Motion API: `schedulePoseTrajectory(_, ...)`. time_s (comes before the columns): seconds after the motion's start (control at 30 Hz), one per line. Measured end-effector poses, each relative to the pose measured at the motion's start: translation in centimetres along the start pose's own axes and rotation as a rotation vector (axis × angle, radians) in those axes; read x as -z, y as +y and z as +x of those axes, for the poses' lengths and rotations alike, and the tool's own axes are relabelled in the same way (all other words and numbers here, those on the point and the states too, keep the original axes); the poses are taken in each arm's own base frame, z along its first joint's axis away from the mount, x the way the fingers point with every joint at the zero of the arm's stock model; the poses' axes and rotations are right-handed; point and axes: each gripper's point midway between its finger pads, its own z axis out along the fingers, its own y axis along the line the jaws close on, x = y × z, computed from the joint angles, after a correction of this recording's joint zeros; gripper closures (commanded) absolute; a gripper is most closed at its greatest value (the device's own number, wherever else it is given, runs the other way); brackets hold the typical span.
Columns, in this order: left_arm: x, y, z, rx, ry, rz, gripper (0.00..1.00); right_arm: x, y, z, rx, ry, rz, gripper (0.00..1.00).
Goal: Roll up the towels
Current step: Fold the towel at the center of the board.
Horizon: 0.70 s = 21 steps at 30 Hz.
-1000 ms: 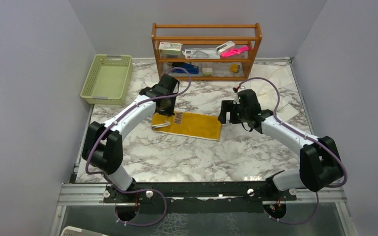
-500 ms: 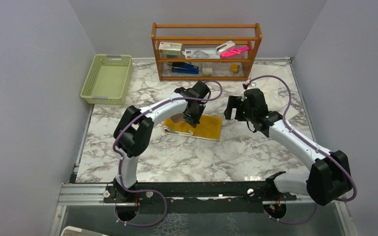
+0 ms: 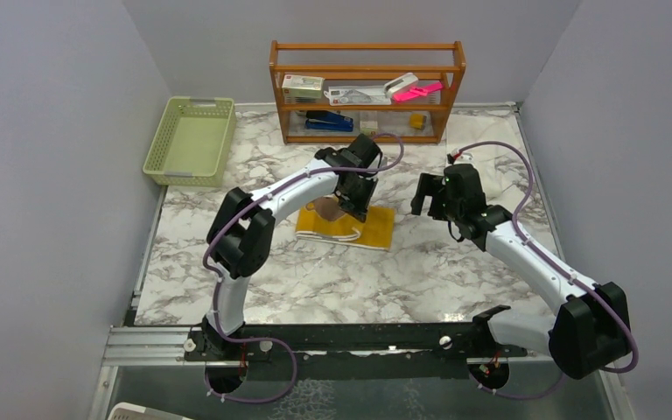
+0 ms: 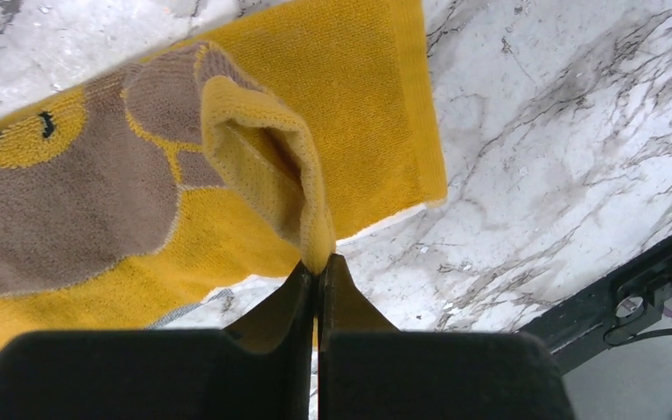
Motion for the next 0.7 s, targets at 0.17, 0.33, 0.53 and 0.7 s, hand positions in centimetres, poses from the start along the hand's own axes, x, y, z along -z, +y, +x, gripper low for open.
schedulePoseTrajectory(0.17, -1.7, 0.1, 0.8, 0.011, 0.045, 0.004, 1.0, 0.0, 0.0, 0.0, -0.003, 0.0, 0.0, 0.07)
schedulePoseTrajectory(0.33, -3.7, 0.0, 1.1, 0.038, 0.073, 0.025, 0.97, -0.1, -0.2, 0.5, -0.001, 0.009, 0.005, 0.04)
schedulePoseTrajectory(0.53, -4.2, -1.7, 0.1, 0.067, 0.045, 0.113, 0.63, -0.2, -0.3, 0.7, 0.0, 0.015, 0.008, 0.04)
schedulePoseTrajectory(0.7, -4.5, -3.2, -0.4, 0.082, 0.017, 0.219, 0.46, -0.2, -0.3, 0.7, 0.0, 0.015, 0.007, 0.04)
